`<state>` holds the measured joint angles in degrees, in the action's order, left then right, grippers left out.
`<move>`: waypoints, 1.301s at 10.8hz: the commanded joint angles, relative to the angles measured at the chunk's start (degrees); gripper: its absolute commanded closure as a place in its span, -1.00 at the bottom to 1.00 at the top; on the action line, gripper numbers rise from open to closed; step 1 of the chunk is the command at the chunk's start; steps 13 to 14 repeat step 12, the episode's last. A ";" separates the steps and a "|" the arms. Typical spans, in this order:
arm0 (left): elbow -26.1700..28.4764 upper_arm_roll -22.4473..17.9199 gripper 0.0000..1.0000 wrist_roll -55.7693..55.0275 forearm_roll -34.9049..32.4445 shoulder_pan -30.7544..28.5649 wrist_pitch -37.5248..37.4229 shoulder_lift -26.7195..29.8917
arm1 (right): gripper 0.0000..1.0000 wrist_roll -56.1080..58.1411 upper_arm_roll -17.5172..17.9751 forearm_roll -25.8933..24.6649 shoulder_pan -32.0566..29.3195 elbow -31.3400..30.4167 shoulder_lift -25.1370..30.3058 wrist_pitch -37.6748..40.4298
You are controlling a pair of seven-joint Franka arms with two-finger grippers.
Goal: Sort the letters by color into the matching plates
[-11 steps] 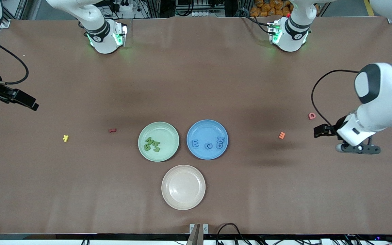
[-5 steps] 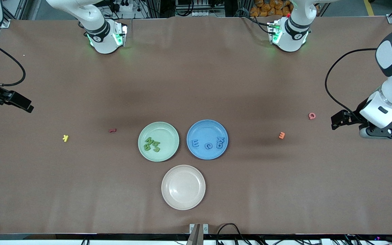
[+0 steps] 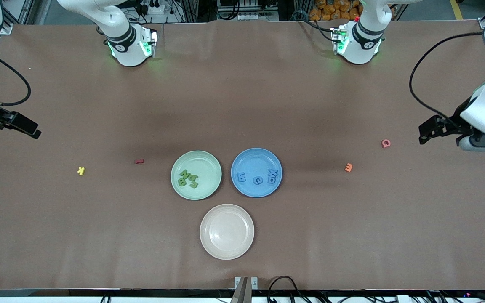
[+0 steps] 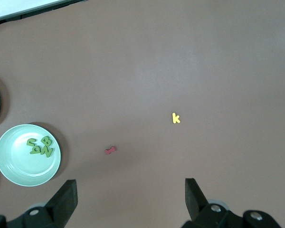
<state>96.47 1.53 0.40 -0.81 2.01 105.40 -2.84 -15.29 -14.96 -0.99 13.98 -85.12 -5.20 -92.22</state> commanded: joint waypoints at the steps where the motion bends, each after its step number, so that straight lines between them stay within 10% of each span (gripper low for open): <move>1: -3.02 -0.48 -1.00 -0.84 -0.25 1.24 -7.54 2.57 | -1.00 2.35 0.46 -0.77 -0.18 -1.45 1.51 -0.59; 14: -4.62 -0.30 -1.00 -0.66 -0.33 1.68 -11.09 2.48 | -1.00 10.46 0.19 -0.33 -0.45 -1.45 1.51 -0.42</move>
